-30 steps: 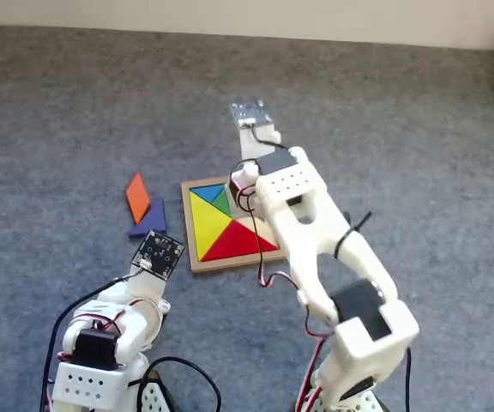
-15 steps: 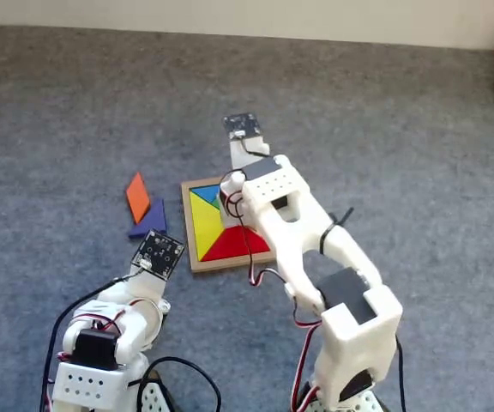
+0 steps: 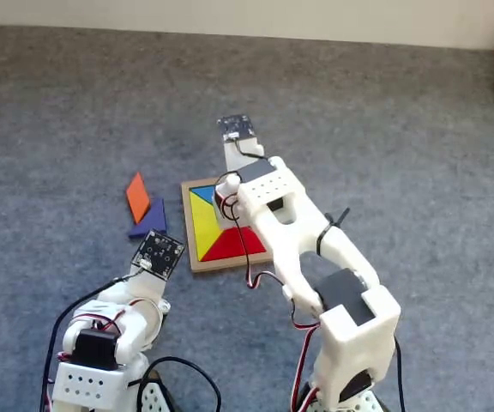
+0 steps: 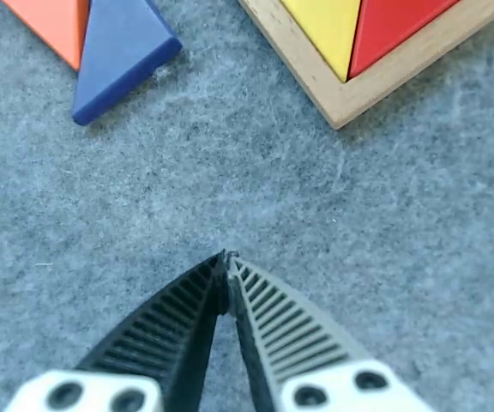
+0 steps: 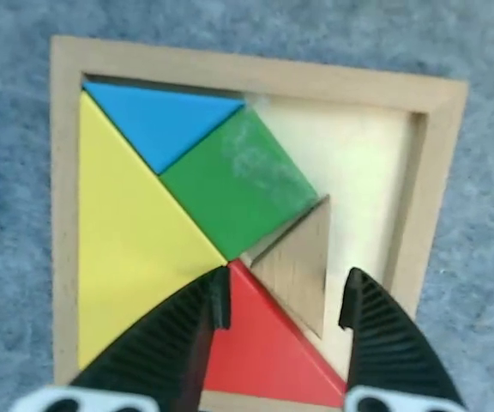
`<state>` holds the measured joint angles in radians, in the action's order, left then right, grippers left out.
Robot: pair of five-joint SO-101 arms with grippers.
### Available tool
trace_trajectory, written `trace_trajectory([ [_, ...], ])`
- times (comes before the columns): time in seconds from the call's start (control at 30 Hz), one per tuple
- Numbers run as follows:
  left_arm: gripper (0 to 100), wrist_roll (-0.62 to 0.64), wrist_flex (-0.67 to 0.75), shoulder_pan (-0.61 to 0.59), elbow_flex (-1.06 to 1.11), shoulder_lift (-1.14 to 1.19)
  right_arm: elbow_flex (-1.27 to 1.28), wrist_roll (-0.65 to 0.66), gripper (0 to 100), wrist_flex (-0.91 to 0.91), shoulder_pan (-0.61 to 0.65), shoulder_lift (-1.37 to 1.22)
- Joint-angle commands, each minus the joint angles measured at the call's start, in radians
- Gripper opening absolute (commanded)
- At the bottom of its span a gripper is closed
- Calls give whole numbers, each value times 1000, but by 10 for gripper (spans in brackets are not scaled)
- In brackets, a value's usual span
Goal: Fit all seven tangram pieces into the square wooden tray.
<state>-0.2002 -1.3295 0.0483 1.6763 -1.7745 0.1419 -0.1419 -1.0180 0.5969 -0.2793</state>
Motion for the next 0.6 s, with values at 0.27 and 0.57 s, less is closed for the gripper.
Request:
trace_trajectory([
  [0.27,7,6,-3,-8,19,-41,-44,-3,27,8,-90,124],
  [0.57,7,6,-3,-8,19,-41,-53,-3,23,8,-65,-36],
])
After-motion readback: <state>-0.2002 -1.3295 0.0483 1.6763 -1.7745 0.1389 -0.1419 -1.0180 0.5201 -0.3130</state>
